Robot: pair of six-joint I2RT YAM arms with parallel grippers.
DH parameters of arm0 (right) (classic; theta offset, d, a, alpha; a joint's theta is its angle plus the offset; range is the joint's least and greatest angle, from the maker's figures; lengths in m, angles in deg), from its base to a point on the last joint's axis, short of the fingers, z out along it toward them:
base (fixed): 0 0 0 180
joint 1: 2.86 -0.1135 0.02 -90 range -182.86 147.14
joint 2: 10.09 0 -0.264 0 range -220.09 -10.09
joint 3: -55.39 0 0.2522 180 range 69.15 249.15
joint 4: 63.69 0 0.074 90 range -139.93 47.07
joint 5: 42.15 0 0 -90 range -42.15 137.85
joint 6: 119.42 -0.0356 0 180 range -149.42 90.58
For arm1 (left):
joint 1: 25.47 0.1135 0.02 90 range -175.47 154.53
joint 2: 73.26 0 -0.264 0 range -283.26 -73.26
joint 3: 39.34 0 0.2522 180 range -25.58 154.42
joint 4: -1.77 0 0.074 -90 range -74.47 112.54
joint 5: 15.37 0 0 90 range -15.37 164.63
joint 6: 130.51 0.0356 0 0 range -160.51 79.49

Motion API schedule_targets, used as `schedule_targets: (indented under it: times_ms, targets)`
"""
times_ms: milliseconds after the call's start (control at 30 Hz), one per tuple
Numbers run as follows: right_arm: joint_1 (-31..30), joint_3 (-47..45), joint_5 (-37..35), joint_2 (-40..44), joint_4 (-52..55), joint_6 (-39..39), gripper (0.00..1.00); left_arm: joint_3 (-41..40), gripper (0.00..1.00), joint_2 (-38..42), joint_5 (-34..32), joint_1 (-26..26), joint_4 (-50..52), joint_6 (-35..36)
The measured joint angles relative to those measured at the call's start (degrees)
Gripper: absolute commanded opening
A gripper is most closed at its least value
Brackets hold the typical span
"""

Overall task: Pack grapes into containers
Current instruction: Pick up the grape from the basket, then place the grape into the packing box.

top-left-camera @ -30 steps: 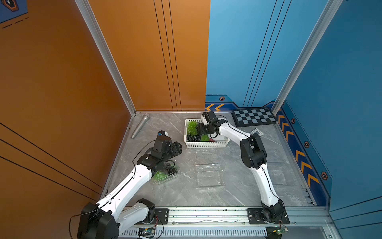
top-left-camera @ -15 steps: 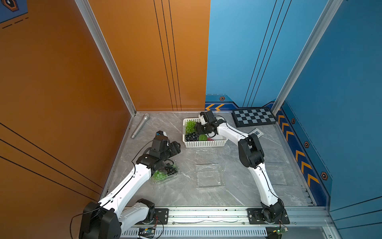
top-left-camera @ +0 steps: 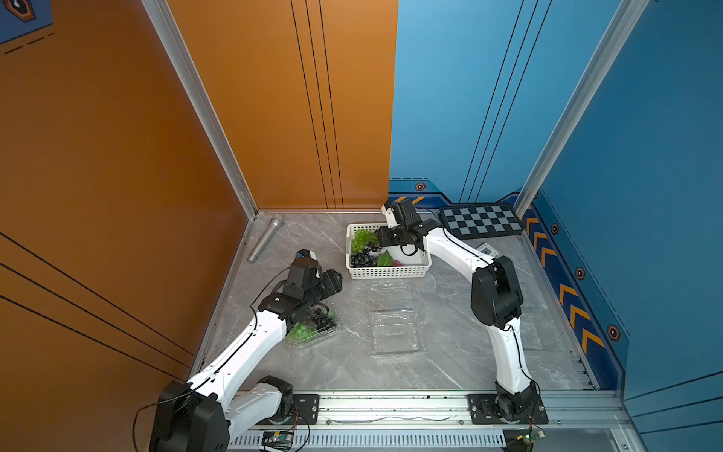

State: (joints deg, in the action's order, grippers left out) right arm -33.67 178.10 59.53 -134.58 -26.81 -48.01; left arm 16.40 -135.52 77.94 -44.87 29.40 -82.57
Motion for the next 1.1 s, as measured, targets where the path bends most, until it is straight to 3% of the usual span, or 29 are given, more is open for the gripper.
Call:
schedule_targets:
  times_ms: [633,900,1100]
  targets:
    - [-0.90,-6.05,-1.46,14.86,0.28,2.40,0.00,0.00,0.66,0.35,0.24,0.00,0.00,0.00]
    - [-3.65,-16.48,-3.15,27.06,0.46,2.75,0.00,0.00,0.65,2.34,0.39,-0.22,0.11,0.00]
    - [-8.94,-26.73,-6.82,40.22,1.55,2.64,0.00,0.00,0.64,3.06,-0.37,-3.21,1.22,0.04]
